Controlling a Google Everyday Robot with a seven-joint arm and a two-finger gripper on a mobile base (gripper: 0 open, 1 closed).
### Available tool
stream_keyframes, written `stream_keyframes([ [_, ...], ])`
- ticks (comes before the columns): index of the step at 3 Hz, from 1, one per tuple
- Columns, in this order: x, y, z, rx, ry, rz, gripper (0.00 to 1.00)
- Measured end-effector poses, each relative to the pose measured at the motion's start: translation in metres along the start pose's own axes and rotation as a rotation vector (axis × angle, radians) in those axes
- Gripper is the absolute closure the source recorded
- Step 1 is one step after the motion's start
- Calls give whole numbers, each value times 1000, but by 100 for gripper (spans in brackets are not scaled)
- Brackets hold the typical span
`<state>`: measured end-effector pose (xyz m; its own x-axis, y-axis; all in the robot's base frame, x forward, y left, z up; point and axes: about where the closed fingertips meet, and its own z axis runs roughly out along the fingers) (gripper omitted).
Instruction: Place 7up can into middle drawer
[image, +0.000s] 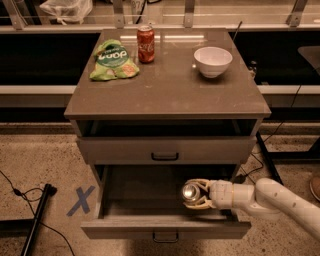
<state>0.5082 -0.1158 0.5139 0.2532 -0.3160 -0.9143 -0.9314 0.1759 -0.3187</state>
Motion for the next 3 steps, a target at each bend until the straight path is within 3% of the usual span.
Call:
stream_keyframes([
  [1, 13, -2, 12, 48, -33, 36, 34],
  [2, 12, -1, 14, 42, -36, 37, 4],
  [3, 12, -1, 15, 41, -37, 37, 0],
])
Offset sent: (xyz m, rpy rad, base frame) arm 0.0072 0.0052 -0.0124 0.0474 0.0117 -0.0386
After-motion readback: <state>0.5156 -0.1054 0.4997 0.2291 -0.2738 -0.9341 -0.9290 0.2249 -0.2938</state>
